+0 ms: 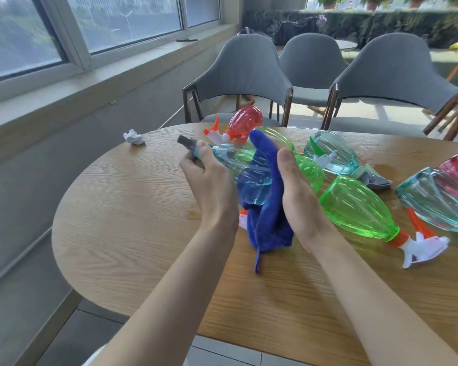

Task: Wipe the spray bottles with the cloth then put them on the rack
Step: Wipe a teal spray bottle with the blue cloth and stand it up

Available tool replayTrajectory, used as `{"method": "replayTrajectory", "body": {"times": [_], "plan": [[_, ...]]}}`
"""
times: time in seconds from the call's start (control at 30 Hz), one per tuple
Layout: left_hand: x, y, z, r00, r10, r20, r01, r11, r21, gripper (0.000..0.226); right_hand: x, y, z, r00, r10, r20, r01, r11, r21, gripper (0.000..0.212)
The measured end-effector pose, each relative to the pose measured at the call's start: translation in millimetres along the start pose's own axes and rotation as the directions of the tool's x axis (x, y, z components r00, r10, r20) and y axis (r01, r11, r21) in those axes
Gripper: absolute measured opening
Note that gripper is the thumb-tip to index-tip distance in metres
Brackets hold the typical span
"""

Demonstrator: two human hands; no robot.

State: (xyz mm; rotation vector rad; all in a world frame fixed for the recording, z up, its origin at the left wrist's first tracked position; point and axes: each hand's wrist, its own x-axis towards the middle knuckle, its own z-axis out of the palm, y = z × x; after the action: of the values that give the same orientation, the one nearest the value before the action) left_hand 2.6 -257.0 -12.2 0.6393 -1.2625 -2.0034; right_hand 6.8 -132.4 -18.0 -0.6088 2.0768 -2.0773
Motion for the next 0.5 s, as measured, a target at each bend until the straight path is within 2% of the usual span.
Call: {"method": "replayTrajectory", "body": {"times": [0.07, 0.1, 0.2, 0.3, 0.33, 0.4, 0.47, 0.5], "plan": [[-6, 4, 0, 0.997, 0.060, 0.039, -0.061, 0.998, 0.020, 0.027, -3, -8, -2, 0.972, 0.233, 0.027, -0.225, 0.896, 0.382, 0.062], [-8, 6, 0, 0.994, 0.085, 0.064, -0.087, 0.996, 0.024, 0.026, -3, -10, -4, 0.961, 0.273, 0.055, -0.266, 0.841, 0.471, 0.059], [-12, 10, 1, 0.986, 0.121, 0.113, -0.125, 0.992, 0.023, 0.021, -4, -8, -8, 0.955, 0.293, 0.039, -0.264, 0.785, 0.561, 0.045], [-8, 9, 1, 0.982, 0.078, 0.175, -0.088, 0.995, 0.047, 0.025, -3, -5, -7, 0.973, 0.228, -0.020, -0.171, 0.784, 0.597, 0.036], [-7, 7, 1, 0.981, 0.064, 0.185, -0.079, 0.994, 0.076, 0.027, -2, -5, -5, 0.982, 0.175, -0.065, -0.105, 0.807, 0.581, 0.031], [-5, 5, 1, 0.983, 0.011, 0.186, -0.036, 0.990, 0.135, 0.031, -1, -6, -4, 0.988, 0.019, -0.151, 0.048, 0.902, 0.429, 0.025], [-5, 4, 3, 0.980, -0.080, 0.182, 0.042, 0.978, 0.205, 0.046, -2, -4, -6, 0.975, -0.132, -0.179, 0.156, 0.980, 0.124, 0.031], [-4, 2, 3, 0.974, -0.130, 0.186, 0.085, 0.970, 0.230, 0.057, -2, 0, -8, 0.963, -0.202, -0.178, 0.195, 0.979, -0.056, 0.036]]}}
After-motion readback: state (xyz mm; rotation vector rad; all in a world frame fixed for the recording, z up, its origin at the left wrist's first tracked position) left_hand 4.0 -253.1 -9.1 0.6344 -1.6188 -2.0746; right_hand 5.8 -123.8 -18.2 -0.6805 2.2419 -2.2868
